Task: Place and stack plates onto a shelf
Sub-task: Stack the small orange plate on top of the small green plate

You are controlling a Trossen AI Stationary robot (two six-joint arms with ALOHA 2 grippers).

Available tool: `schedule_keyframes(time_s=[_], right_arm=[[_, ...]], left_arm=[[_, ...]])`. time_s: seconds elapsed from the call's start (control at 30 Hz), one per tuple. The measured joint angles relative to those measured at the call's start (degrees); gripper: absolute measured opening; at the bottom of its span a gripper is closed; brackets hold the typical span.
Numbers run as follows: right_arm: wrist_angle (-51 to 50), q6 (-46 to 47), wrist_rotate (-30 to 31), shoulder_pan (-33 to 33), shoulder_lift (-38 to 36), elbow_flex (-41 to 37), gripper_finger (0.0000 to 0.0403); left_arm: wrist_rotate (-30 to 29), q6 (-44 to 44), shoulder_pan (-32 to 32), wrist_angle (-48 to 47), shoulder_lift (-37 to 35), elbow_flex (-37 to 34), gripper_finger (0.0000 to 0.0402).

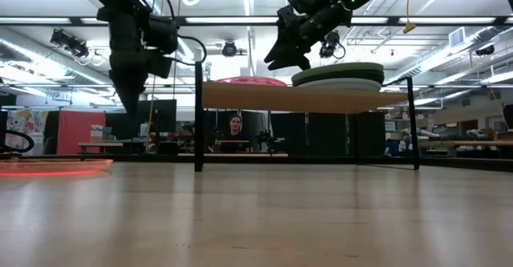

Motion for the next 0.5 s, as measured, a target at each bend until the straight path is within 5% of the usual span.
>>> schedule_keyframes(time_s=[0.5], right_arm=[[-0.1,0.0,0.0,0.0,0.0,0.0,0.0139]], left_arm=[[-0.1,0.0,0.0,-0.7,6.5,-0.1,0.016]])
